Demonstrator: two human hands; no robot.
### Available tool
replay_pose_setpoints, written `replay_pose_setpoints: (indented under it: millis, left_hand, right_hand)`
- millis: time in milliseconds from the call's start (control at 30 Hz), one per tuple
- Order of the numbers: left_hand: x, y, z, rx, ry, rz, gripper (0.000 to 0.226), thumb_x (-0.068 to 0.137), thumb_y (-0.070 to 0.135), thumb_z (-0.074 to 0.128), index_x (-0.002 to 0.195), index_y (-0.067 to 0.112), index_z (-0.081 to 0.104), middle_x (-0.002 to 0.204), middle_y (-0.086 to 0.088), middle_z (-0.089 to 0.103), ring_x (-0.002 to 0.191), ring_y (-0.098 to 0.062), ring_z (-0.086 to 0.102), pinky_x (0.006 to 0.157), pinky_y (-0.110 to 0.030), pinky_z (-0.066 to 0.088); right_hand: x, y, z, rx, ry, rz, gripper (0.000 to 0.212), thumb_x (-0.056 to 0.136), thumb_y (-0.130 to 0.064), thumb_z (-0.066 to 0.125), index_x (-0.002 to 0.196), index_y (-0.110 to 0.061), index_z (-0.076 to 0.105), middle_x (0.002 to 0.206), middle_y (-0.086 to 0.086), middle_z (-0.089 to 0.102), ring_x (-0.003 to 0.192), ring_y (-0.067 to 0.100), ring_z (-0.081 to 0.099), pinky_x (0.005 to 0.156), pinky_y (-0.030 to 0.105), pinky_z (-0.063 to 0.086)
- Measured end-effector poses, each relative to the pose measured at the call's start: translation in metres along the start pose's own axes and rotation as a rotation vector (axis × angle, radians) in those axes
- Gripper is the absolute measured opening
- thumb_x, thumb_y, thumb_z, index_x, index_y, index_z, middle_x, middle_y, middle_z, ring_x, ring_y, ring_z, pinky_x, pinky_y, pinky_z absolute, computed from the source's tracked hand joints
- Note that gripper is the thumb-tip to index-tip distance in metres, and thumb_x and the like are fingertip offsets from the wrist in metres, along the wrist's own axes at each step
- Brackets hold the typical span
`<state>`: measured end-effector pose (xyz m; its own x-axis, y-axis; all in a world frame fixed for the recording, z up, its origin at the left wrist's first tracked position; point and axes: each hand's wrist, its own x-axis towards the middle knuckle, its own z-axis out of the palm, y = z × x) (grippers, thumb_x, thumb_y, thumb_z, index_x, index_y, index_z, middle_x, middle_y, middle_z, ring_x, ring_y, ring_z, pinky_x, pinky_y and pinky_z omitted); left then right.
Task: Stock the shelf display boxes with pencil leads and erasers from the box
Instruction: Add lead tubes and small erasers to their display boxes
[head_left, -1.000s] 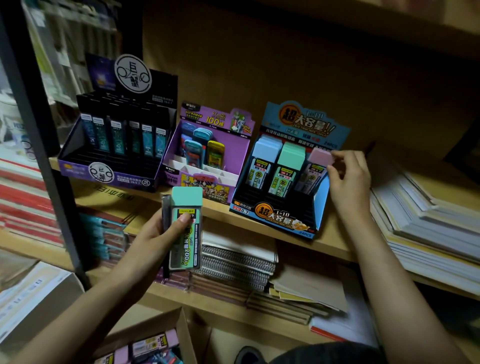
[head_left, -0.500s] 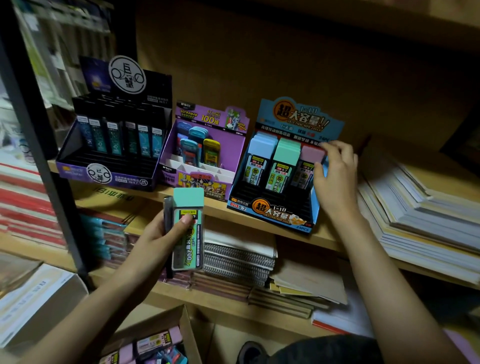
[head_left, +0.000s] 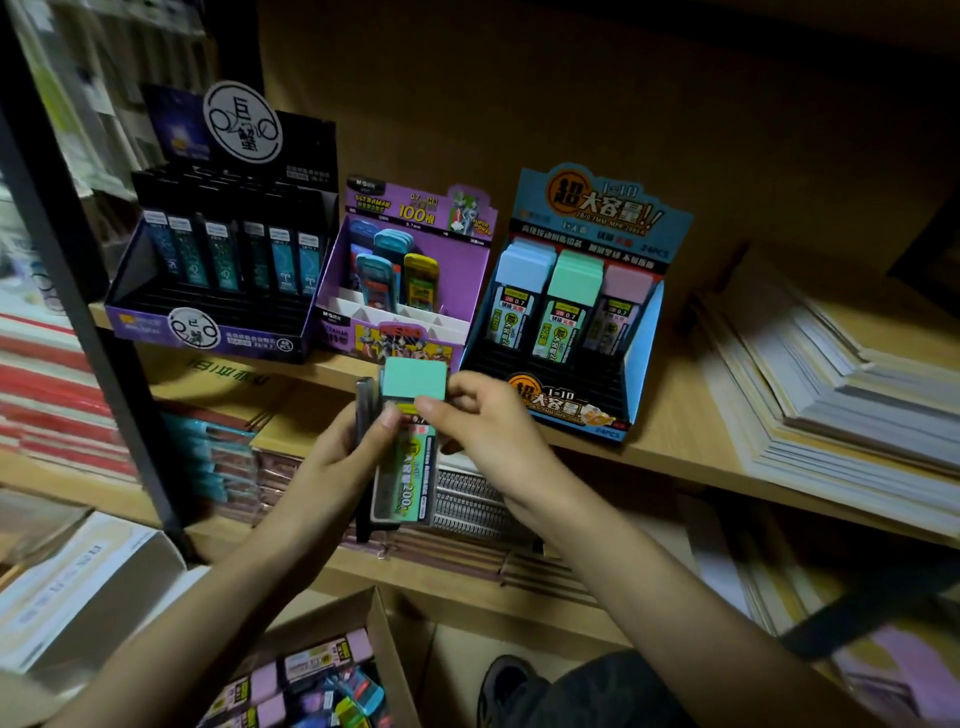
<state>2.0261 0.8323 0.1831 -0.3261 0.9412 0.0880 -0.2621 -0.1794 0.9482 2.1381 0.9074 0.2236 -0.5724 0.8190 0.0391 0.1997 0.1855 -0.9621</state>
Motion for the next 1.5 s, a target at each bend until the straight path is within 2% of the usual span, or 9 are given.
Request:
replay_pose_setpoints:
  millis: [100, 233, 433, 767, 1067, 1167, 1333, 1433, 1500]
  left_hand:
    - [0.001, 0.001, -0.001, 0.003, 0.034, -0.019, 0.023, 0.091, 0.028, 0.045, 0.109, 0.022, 0.059, 0.095, 0.000, 0.074, 0.083, -0.012, 0.070, 0.070, -0.028, 0.058]
    - [0.002, 0.004, -0.005, 0.070, 0.042, 0.009, 0.018, 0.093, 0.025, 0.045, 0.104, 0.016, 0.056, 0.073, 0.006, 0.069, 0.062, -0.004, 0.060, 0.067, -0.029, 0.044]
    - [0.003, 0.003, -0.010, 0.037, 0.050, -0.007, 0.016, 0.095, 0.022, 0.043, 0.103, 0.015, 0.055, 0.071, 0.005, 0.067, 0.060, -0.006, 0.059, 0.067, -0.030, 0.043]
    - [0.004, 0.000, -0.019, 0.005, 0.086, -0.030, 0.013, 0.096, 0.024, 0.045, 0.101, 0.019, 0.056, 0.070, 0.005, 0.068, 0.058, -0.006, 0.061, 0.048, -0.021, 0.051]
    - [0.005, -0.002, -0.020, -0.001, 0.088, -0.043, 0.014, 0.096, 0.026, 0.045, 0.101, 0.020, 0.057, 0.070, 0.004, 0.068, 0.057, -0.006, 0.061, 0.050, -0.021, 0.051]
    - [0.005, -0.002, -0.021, 0.011, 0.078, -0.049, 0.015, 0.095, 0.028, 0.046, 0.103, 0.021, 0.057, 0.073, 0.005, 0.069, 0.060, -0.006, 0.062, 0.055, -0.024, 0.052]
    - [0.005, -0.003, -0.021, 0.013, 0.068, -0.041, 0.015, 0.095, 0.028, 0.046, 0.102, 0.022, 0.058, 0.074, 0.005, 0.068, 0.061, -0.007, 0.061, 0.066, -0.032, 0.047]
    - [0.003, -0.001, -0.020, 0.018, 0.062, -0.035, 0.015, 0.095, 0.028, 0.046, 0.101, 0.023, 0.058, 0.073, 0.006, 0.068, 0.061, -0.006, 0.061, 0.066, -0.032, 0.047]
    - [0.002, 0.001, -0.019, 0.030, 0.052, -0.027, 0.015, 0.094, 0.029, 0.046, 0.101, 0.022, 0.058, 0.073, 0.006, 0.068, 0.061, -0.006, 0.061, 0.065, -0.032, 0.047]
  right_hand:
    - [0.004, -0.007, -0.018, 0.117, 0.055, 0.011, 0.014, 0.091, -0.006, 0.057, 0.103, -0.001, 0.062, 0.102, 0.015, 0.069, 0.082, 0.015, 0.065, 0.073, 0.020, 0.051]
    - [0.015, -0.022, -0.067, 0.183, 0.263, -0.134, 0.010, 0.091, -0.008, 0.057, 0.097, -0.015, 0.061, 0.093, 0.003, 0.068, 0.084, 0.014, 0.063, 0.068, 0.027, 0.047]
    - [0.033, -0.020, -0.112, -0.035, 0.636, -0.389, 0.015, 0.091, -0.009, 0.059, 0.103, -0.017, 0.060, 0.095, -0.007, 0.065, 0.085, 0.004, 0.064, 0.070, 0.015, 0.052]
    - [0.050, 0.005, -0.117, -0.107, 0.523, -0.342, 0.020, 0.090, -0.009, 0.060, 0.109, -0.016, 0.061, 0.104, 0.001, 0.066, 0.100, 0.019, 0.065, 0.087, 0.031, 0.054]
    - [0.050, 0.007, -0.113, -0.116, 0.484, -0.325, 0.023, 0.089, -0.007, 0.061, 0.112, -0.010, 0.062, 0.097, -0.006, 0.066, 0.081, -0.005, 0.063, 0.076, 0.012, 0.052]
    - [0.051, 0.013, -0.114, -0.374, 0.584, -0.272, 0.015, 0.089, -0.019, 0.062, 0.099, -0.009, 0.067, 0.085, -0.004, 0.065, 0.073, -0.001, 0.059, 0.069, 0.021, 0.050]
    - [0.049, 0.012, -0.115, -0.851, 0.671, -0.224, 0.034, 0.090, -0.041, 0.058, 0.073, -0.012, 0.057, 0.062, -0.002, 0.053, 0.065, 0.020, 0.052, 0.049, 0.026, 0.031]
    - [0.043, 0.007, -0.112, -1.096, 0.740, -0.168, 0.040, 0.092, -0.047, 0.052, 0.084, -0.010, 0.066, 0.077, 0.007, 0.065, 0.076, 0.027, 0.059, 0.058, 0.027, 0.032]
    - [0.035, 0.001, -0.106, -1.059, 0.767, -0.245, 0.036, 0.094, -0.043, 0.051, 0.090, -0.011, 0.067, 0.085, 0.005, 0.068, 0.076, 0.021, 0.059, 0.060, 0.024, 0.034]
